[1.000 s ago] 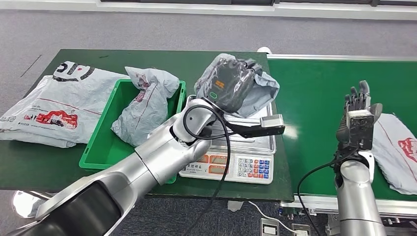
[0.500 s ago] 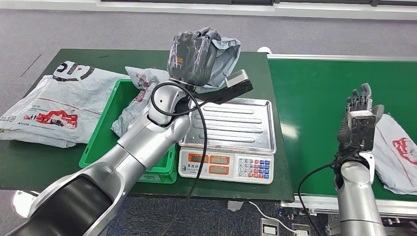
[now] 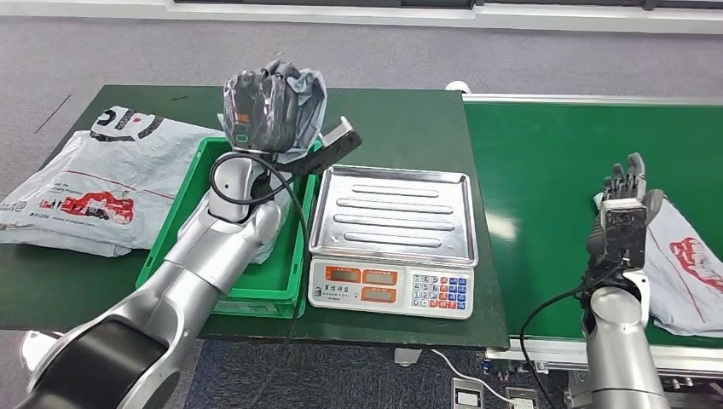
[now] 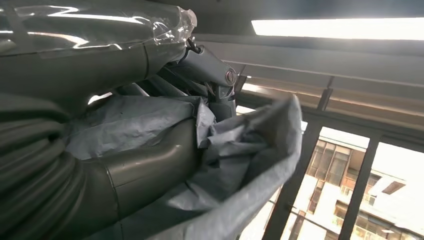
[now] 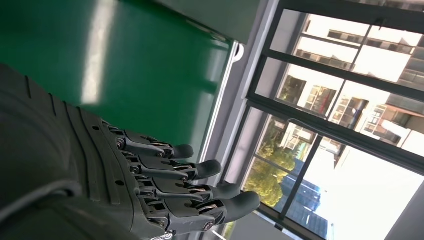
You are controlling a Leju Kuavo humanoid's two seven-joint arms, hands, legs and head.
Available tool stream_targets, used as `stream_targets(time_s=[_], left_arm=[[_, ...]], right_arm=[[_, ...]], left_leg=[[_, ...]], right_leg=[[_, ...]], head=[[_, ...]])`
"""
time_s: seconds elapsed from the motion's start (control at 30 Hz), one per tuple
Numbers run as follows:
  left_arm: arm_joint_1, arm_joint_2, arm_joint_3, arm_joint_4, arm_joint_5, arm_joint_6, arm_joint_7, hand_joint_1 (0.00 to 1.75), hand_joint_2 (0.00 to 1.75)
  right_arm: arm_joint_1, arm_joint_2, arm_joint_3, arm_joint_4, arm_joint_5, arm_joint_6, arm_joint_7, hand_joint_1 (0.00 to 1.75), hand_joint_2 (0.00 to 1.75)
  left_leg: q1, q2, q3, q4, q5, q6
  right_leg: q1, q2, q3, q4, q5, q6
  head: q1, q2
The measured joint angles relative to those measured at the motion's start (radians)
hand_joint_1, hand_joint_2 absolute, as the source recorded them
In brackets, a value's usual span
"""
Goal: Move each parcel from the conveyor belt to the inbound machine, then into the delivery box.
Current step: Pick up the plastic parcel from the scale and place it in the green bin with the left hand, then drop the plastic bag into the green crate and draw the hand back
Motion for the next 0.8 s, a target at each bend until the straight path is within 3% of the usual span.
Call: stream_targets(time_s=[0.17,0.37,0.8], left_arm=[[0.095,0.039,0.058,-0.031,-0.035,0.002,-0.064,1.75,1.75],[0.16,0.082,0.084,-0.05,-0.037,0.002,-0.08,1.75,1.75],[0.194,0.124,0.102,-0.044,-0.028,-0.006,-0.043,1.75,1.75]], right_arm=[[0.039,-0.032,-0.005,-0.037,-0.026,0.012,0.017,0.0,0.0],[0.088,-0.06,-0.006,-0.076,-0.044,0.023,0.017,0.0,0.0],[0.114,-0.069,-0.006,-0.101,-0.045,0.025,0.017,0.0,0.0]], left_leg=[[0.0,0.0,0.0,0.0,-0.001,0.0],[0.0,0.0,0.0,0.0,-0.001,0.0],[0.0,0.0,0.0,0.0,-0.001,0.0]], right_leg=[[0.0,0.0,0.0,0.0,0.0,0.0],[0.0,0.0,0.0,0.0,0.0,0.0],[0.0,0.0,0.0,0.0,0.0,0.0]], head=[[0.0,0.0],[0.0,0.0],[0.0,0.0]])
